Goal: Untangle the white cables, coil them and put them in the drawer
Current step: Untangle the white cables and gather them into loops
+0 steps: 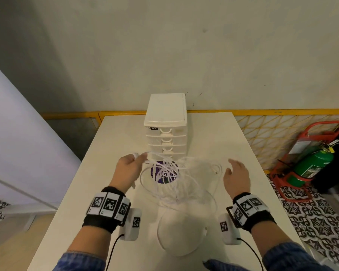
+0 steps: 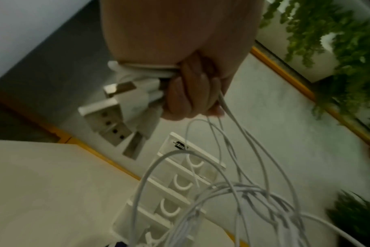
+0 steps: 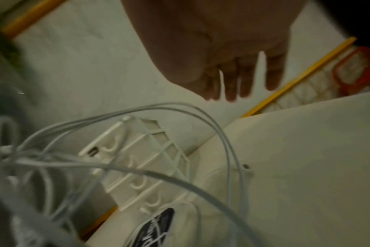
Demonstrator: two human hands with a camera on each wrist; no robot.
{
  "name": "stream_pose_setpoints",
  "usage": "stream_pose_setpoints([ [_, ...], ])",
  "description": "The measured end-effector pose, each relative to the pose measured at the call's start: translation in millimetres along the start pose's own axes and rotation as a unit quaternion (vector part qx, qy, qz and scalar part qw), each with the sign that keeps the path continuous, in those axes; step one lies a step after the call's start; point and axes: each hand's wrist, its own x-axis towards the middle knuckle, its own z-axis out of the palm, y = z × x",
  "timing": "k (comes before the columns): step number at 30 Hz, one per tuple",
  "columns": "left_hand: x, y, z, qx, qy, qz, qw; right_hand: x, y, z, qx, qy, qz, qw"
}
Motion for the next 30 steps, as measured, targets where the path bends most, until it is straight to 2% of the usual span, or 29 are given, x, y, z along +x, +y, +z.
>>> stream_pose_setpoints([
  [1,-3,3,6,0.009,-0.025,0.01,1.0,-4,-15,-2,0.038,0.052,-0.092,0.994],
  [2,-6,6,12,0.008,-0.046,0.019,0.999,-10,-34,-5,0.08,0.067,-0.176,0.979],
  [3,-9,9,17,0.0,-0.063,0.025,0.998,-16,-53,-8,0.12,0.031,-0.241,0.962],
  [5,-14,15,23,-0.011,-0.085,0.036,0.996,-28,-80,-6,0.158,-0.11,-0.302,0.934],
  [6,-15,17,25,-0.013,-0.096,0.042,0.994,-32,-87,-1,0.16,-0.163,-0.313,0.922],
  [8,-19,18,26,-0.013,-0.128,0.054,0.99,-33,-89,8,0.133,-0.217,-0.318,0.913],
  [11,-24,14,25,0.004,-0.164,0.064,0.984,-31,-88,16,-0.02,-0.248,-0.334,0.909],
  [13,-24,10,23,0.015,-0.167,0.065,0.984,-30,-91,15,-0.114,-0.244,-0.319,0.909],
  [16,-21,3,18,0.011,-0.162,0.057,0.985,-31,-93,13,-0.155,-0.206,-0.312,0.914],
  [19,-22,0,20,0.019,-0.193,0.062,0.979,-34,-99,14,-0.257,-0.194,-0.32,0.891],
  [21,-25,1,23,0.008,-0.205,0.057,0.977,-36,-100,15,-0.27,-0.191,-0.321,0.887],
  [23,-25,5,23,-0.034,-0.187,0.042,0.981,-36,-97,13,-0.185,-0.196,-0.313,0.911],
  [26,-15,1,17,-0.068,-0.098,-0.003,0.993,-33,-92,8,0.036,-0.164,-0.282,0.945],
  [28,-5,-8,15,-0.041,-0.037,-0.023,0.998,-31,-92,3,0.147,-0.124,-0.252,0.948],
  [30,1,-19,16,0.022,-0.003,-0.021,1.0,-30,-96,-3,0.228,-0.078,-0.218,0.946],
])
